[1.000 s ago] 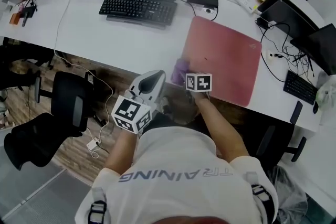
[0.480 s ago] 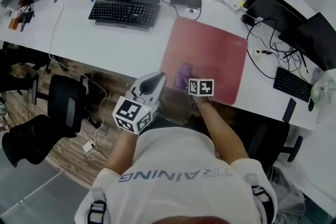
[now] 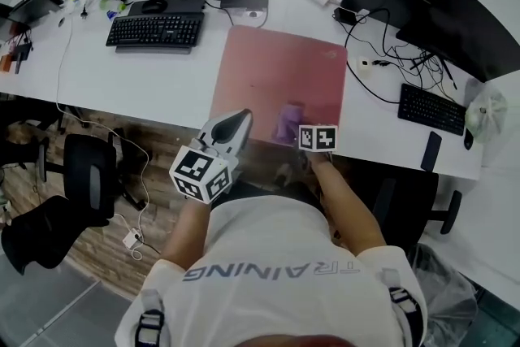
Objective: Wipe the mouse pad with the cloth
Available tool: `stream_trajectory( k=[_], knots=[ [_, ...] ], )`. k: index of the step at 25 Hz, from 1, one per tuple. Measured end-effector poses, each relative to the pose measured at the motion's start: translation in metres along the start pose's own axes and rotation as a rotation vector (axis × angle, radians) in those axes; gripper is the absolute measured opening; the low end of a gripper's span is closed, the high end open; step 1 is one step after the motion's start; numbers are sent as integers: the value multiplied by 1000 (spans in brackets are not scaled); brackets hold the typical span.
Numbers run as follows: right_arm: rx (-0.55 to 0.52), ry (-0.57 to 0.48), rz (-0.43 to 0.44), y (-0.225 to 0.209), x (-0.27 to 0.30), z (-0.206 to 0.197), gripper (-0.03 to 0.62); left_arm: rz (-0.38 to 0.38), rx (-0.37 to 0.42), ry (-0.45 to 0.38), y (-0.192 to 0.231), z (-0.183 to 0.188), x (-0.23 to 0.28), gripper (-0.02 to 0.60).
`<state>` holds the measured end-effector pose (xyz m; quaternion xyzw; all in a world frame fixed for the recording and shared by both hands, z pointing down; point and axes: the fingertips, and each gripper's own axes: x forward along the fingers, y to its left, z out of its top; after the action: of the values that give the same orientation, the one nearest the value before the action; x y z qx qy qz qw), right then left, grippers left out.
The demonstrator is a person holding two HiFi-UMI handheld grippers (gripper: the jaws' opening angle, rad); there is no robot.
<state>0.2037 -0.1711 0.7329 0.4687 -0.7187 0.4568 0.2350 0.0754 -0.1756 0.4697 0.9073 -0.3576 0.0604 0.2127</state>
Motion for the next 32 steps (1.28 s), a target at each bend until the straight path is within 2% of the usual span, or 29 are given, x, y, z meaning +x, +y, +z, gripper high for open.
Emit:
stream_trajectory(
  k=[10,18,22,32],
  knots=[
    [84,-28,-67,-94,-67,-23,115,-59,16,14,-52,-10,39,32],
    [131,-77,-150,-134,-105,-29,113,-71,40,5,-64,-2,53,32],
    [76,-207,-148,-109,-131,6,109,-57,61,-21,-56,13,48,32],
    [-260,-668,-159,25,-242,148,107,0,139,-115,-18,68,13,32]
  ],
)
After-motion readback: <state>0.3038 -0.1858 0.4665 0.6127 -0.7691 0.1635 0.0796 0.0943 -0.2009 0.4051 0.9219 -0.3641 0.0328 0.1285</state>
